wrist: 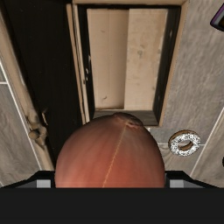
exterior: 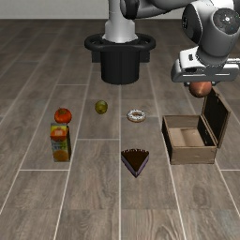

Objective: Pick up the onion and place it in the box

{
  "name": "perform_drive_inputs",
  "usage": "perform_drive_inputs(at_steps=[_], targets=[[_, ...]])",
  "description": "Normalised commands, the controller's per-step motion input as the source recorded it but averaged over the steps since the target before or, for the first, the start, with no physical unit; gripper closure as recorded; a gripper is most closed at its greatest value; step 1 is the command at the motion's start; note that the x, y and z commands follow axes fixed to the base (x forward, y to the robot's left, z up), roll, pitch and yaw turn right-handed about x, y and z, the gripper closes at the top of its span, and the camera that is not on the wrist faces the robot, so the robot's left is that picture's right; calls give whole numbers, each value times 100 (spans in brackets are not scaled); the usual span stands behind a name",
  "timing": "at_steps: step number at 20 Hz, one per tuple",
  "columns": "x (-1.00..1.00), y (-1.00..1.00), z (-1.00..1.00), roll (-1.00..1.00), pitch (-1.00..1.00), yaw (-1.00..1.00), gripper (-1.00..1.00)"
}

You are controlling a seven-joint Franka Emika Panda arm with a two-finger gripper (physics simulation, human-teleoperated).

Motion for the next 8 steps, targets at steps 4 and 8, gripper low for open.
perform_drive_inputs(at_steps=[4, 8], targets=[[0, 0, 0, 0, 0, 0, -100], [0, 0, 0, 0, 0, 0, -100]])
